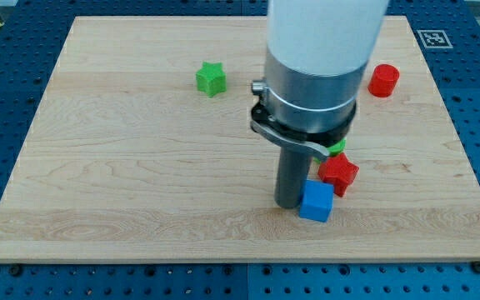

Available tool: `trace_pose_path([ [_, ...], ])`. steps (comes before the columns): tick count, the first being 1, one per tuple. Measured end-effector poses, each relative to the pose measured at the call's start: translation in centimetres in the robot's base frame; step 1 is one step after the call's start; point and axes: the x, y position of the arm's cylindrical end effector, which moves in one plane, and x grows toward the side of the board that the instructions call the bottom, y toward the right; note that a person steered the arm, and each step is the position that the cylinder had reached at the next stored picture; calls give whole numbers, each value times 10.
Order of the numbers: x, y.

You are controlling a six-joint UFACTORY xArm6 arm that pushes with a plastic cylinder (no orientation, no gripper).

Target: Slide the blue cube left a bit

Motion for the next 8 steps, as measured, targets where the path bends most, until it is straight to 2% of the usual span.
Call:
trace_pose_path([
  [2,7,13],
  [3,-6,-3],
  [4,-37,-57],
  [5,-81,-71],
  [6,-113,-54],
  [8,-116,-41],
])
